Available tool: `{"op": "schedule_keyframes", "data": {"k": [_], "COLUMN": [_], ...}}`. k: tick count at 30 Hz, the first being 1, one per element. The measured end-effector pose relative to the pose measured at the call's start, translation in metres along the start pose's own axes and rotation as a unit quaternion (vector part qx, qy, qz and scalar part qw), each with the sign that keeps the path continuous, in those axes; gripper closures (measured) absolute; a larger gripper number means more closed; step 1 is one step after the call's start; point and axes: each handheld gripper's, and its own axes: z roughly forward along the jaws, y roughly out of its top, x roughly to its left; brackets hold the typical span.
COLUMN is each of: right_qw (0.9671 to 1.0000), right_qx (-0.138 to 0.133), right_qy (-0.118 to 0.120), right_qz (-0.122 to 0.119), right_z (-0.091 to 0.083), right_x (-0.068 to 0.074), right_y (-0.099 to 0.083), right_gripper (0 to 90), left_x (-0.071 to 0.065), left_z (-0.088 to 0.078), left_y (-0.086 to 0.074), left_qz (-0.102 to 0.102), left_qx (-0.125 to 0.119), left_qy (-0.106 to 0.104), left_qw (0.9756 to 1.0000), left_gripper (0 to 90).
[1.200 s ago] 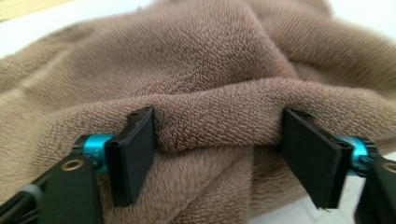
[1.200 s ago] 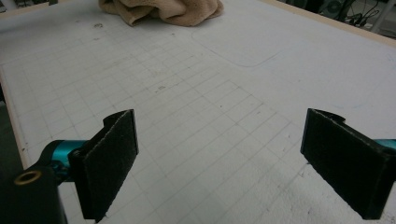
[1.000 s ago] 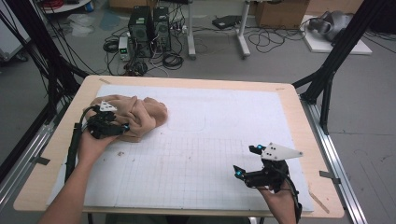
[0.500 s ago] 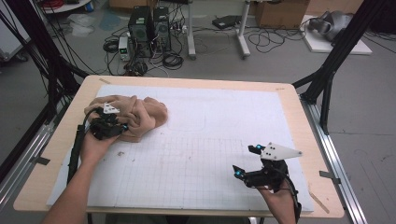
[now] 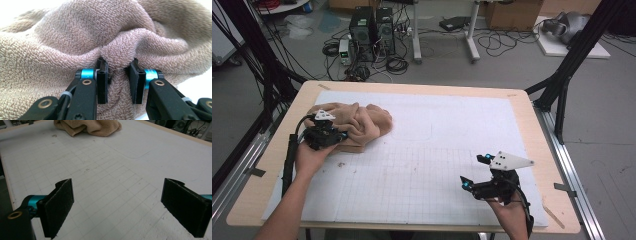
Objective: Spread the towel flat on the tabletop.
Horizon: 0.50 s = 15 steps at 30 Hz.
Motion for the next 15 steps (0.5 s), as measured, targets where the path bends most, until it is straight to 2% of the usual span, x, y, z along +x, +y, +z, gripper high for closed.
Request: {"op": "schedule_keyframes", "data": {"k": [3,5,7,10,11,13,15], "right_qw": [1.0,1.0,1.0,1.0,1.0,1.0,1.0], "right_qx": [0.0,0.0,0.001,0.0,0.002,0.004,0.003], "right_qy": [-0.001,-0.002,-0.002,-0.002,0.0,-0.002,-0.003], "right_qz": [-0.001,-0.001,-0.002,-0.002,-0.003,-0.004,-0.004], "right_z": [0.0,0.0,0.0,0.0,0.001,0.001,0.0], "right_x": [0.001,0.0,0.0,0.0,0.0,0.0,0.0], "right_y": [0.001,0.001,0.001,0.001,0.001,0.002,0.002], "right_gripper": [10.1,10.1,10.1,10.1,10.1,10.1,10.1], "left_x": [-0.004,-0.01,-0.013,-0.025,-0.033,-0.038,-0.052], "left_z": [-0.003,-0.01,-0.013,-0.019,-0.022,-0.024,-0.03], "left_y": [-0.001,-0.002,-0.002,-0.002,-0.001,-0.001,0.0], "left_qz": [0.008,0.005,0.007,0.021,0.031,0.034,0.053], "left_qx": [0.002,-0.013,-0.017,-0.023,-0.025,-0.028,-0.032], "left_qy": [0.0,-0.01,-0.013,-0.022,-0.032,-0.036,-0.051], "left_qw": [1.0,0.9999,0.9997,0.9993,0.9987,0.9984,0.9968], "left_gripper": [72.6,72.8,73.0,73.1,73.1,73.1,73.1]}}
